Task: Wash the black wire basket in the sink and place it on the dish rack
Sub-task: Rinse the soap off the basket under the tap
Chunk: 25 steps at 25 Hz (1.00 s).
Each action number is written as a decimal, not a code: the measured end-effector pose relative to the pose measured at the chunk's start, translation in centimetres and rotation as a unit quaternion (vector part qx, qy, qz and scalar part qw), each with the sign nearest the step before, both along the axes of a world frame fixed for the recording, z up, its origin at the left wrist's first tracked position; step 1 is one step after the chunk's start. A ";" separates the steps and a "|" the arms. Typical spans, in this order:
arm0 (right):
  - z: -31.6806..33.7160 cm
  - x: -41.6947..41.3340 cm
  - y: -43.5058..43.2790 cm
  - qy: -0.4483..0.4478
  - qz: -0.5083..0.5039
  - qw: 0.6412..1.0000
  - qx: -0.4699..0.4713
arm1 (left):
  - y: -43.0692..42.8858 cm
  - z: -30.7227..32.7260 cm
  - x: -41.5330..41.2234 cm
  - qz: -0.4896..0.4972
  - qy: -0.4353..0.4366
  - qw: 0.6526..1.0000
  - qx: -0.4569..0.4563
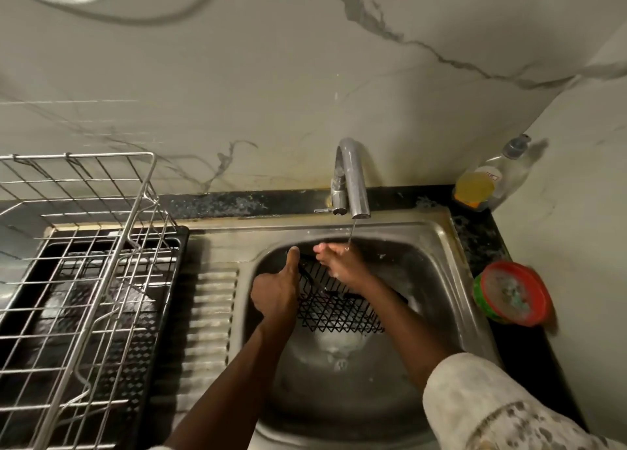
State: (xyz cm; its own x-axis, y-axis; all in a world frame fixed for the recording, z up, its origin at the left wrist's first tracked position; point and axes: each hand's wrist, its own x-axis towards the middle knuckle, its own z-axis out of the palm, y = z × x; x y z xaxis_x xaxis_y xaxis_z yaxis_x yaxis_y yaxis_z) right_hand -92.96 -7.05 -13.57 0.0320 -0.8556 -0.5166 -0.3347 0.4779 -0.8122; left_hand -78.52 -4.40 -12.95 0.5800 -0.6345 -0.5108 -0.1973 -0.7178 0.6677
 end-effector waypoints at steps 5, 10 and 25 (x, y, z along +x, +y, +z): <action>5.8 -0.5 1.1 0.153 0.073 0.970 -0.172 | -0.4 -1.0 0.2 0.017 0.178 0.984 -0.009; 5.3 -1.6 1.1 0.194 0.007 0.952 -0.238 | -0.8 1.1 0.0 -0.115 0.047 0.991 -0.050; 6.7 -1.7 -1.9 0.320 -0.138 0.905 -0.242 | -5.0 4.5 -6.1 -0.419 -0.169 0.867 -0.212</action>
